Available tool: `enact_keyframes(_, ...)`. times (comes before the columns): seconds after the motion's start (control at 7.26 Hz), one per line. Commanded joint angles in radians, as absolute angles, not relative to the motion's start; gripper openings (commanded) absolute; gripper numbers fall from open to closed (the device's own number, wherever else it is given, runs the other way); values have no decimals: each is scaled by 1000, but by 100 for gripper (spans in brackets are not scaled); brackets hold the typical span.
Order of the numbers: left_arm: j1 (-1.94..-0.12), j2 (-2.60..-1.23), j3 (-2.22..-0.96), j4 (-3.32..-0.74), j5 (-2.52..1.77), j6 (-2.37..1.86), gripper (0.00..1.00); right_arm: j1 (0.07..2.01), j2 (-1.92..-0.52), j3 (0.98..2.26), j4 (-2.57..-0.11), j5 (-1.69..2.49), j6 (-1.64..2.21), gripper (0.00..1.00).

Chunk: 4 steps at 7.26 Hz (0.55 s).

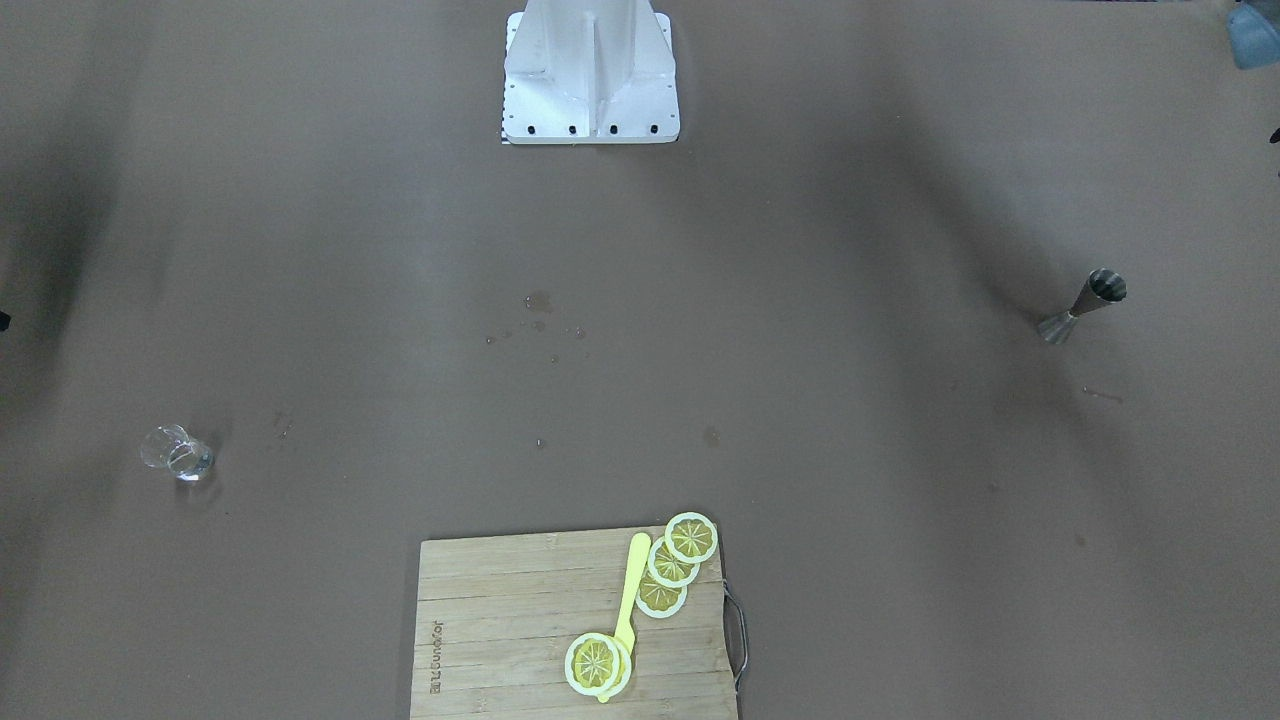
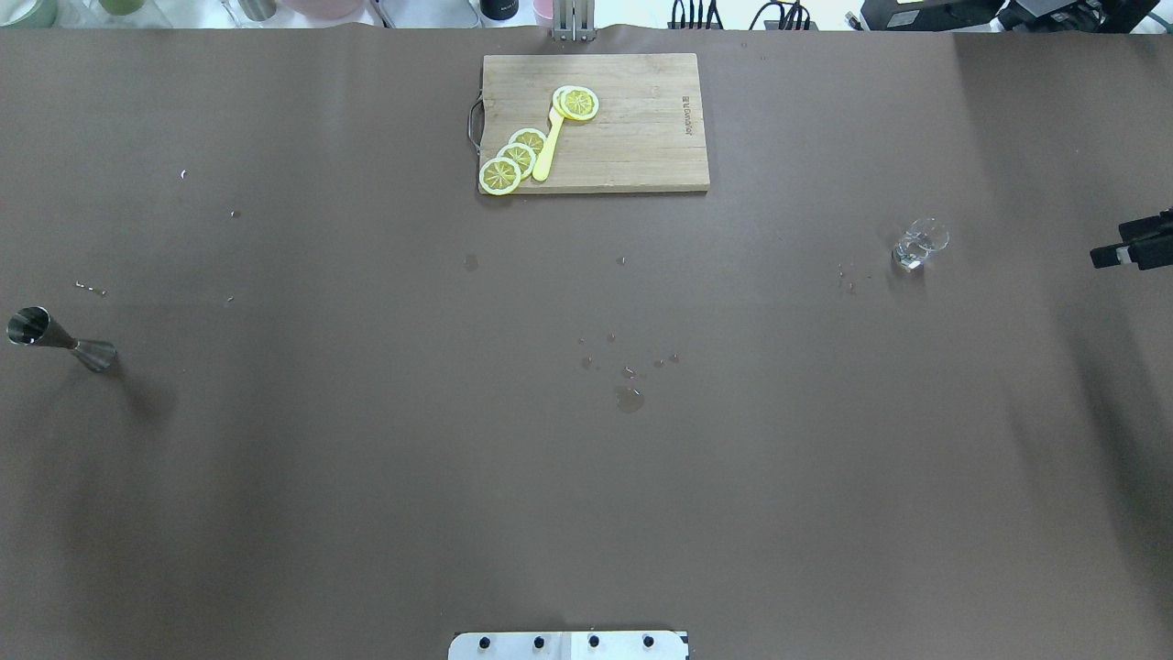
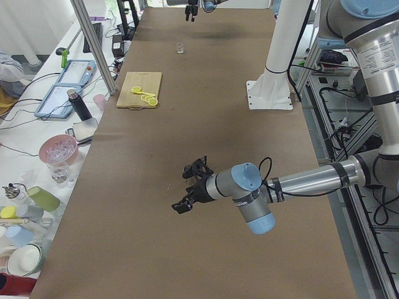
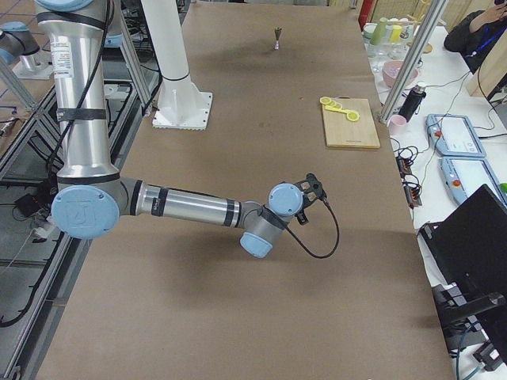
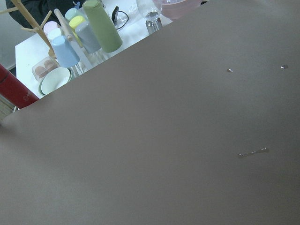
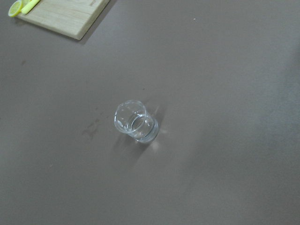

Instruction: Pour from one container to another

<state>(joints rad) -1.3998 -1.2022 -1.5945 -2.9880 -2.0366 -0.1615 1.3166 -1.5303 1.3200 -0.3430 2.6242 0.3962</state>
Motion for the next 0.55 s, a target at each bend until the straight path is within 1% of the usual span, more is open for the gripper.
enact_keyframes(0.0, -1390, -1218, -1577, -3095, -2030, -167, 98, 1269, -1522, 1255, -201, 2628, 338, 100)
enact_keyframes(0.14, -1365, -1235, -1516, -3141, -2008, -164, 98, 1238, -1522, 1250, -169, 2628, 344, 100)
enact_keyframes(0.28, -1317, -1247, -1484, -3228, -1943, -190, 98, 1217, -1507, 1252, -176, 2623, 350, 100)
enact_keyframes(0.41, -1225, -1247, -1458, -3320, -1805, -309, 98, 1215, -1506, 1259, -172, 2625, 353, 100)
